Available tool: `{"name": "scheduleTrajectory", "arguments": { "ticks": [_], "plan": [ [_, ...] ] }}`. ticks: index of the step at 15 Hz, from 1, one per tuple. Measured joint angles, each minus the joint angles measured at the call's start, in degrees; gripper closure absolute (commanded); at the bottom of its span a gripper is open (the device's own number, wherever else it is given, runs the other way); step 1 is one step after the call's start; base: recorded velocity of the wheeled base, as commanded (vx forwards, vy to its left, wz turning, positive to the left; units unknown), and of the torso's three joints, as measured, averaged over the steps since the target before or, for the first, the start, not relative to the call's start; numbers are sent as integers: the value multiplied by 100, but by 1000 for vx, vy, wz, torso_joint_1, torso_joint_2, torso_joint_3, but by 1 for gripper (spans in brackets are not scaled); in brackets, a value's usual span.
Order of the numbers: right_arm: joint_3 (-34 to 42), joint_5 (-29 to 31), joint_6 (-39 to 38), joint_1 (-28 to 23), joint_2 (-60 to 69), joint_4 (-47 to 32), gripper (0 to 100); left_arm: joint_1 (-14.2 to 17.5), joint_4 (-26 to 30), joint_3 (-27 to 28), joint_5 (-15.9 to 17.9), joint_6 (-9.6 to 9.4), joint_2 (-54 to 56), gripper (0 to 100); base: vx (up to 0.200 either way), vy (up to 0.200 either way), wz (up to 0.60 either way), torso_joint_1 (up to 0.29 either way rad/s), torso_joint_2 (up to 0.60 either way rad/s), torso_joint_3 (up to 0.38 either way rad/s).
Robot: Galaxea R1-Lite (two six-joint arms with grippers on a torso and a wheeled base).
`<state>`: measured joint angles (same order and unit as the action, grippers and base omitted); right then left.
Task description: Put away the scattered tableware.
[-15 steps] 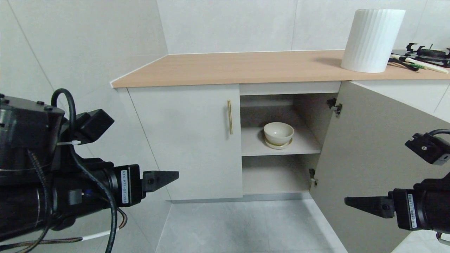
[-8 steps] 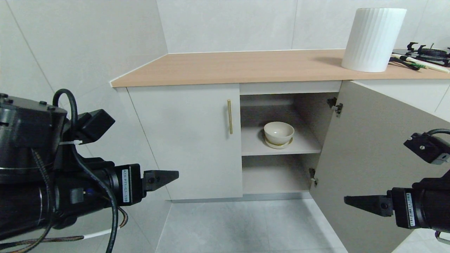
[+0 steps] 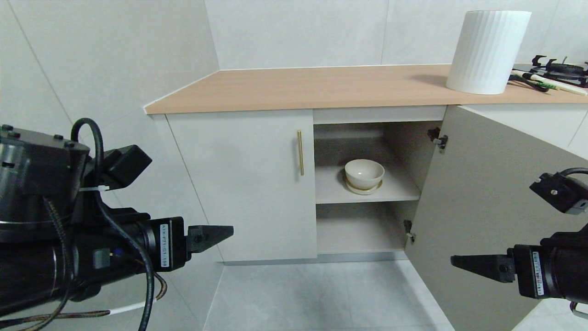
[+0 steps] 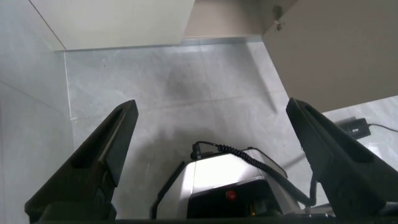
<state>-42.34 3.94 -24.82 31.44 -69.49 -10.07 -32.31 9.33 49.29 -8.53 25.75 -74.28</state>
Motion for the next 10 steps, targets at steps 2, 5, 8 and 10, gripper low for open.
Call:
{"name": "scheduleTrajectory", "arguments": {
  "ticks": [2, 5, 8, 10],
  "plan": [
    [0, 0, 68, 1, 33, -134, 0, -2, 0, -9, 0, -2, 5, 0, 0, -200, 0, 7, 5, 10],
    [-33, 5, 315, -7, 122, -541, 0, -10, -2, -15, 6, -2, 2, 0, 0, -200, 0, 4, 2, 4],
    [-154, 11, 468, -20, 249, -1064, 0, -5, -2, -15, 2, 0, 2, 0, 0, -200, 0, 4, 2, -1],
    [-368, 41, 655, -60, 361, -1840, 0, -5, 2, -15, 5, -2, 2, 0, 0, -200, 0, 2, 0, -2]
  ]
}}
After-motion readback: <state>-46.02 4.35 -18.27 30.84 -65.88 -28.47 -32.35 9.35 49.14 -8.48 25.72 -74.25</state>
